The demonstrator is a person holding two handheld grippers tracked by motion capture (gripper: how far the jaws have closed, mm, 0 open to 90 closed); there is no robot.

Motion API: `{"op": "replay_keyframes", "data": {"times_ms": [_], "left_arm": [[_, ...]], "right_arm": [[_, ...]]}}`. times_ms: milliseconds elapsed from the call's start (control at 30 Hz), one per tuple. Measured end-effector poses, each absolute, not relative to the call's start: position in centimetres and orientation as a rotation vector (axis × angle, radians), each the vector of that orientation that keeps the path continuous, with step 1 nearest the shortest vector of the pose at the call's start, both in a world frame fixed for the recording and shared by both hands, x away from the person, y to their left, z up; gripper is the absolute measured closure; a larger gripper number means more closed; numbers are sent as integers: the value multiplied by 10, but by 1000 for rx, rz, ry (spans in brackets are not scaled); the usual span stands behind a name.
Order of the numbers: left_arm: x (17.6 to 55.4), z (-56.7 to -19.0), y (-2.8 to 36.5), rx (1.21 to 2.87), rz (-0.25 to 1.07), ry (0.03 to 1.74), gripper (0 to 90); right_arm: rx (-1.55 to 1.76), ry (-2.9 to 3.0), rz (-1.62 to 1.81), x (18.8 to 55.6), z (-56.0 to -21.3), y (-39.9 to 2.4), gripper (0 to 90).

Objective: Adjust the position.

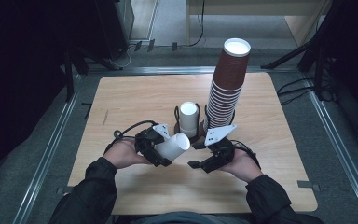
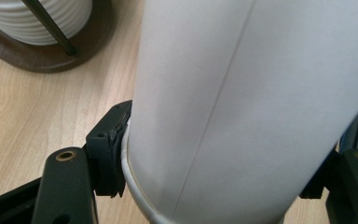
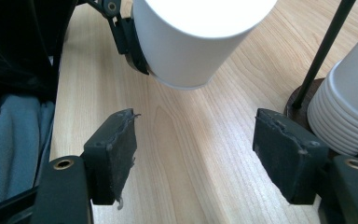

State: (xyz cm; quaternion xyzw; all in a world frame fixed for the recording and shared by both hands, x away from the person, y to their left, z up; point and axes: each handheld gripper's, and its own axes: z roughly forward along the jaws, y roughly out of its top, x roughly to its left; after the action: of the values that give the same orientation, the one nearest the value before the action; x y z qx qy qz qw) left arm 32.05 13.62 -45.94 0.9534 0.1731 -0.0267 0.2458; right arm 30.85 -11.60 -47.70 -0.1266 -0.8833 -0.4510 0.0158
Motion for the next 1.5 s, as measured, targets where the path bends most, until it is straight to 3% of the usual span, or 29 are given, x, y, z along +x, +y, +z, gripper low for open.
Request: {"op": "replay_keyframes", "data": {"times_ms": [733, 1233, 1400, 1500], "left_arm": [[314, -473, 113, 2716, -137, 369, 285], [310, -476, 109, 2700, -158, 317, 275], [310, -476, 109, 2689, -159, 334, 244], [311, -475, 111, 2676, -148, 371, 153]], "right_arm": [[-316, -2707, -1437, 308, -470, -96, 254], [-241, -2706, -1392, 306, -468, -90, 349], [-256, -2696, -1385, 307, -467, -92, 345], [-258, -2710, -1386, 308, -467, -94, 344]]}}
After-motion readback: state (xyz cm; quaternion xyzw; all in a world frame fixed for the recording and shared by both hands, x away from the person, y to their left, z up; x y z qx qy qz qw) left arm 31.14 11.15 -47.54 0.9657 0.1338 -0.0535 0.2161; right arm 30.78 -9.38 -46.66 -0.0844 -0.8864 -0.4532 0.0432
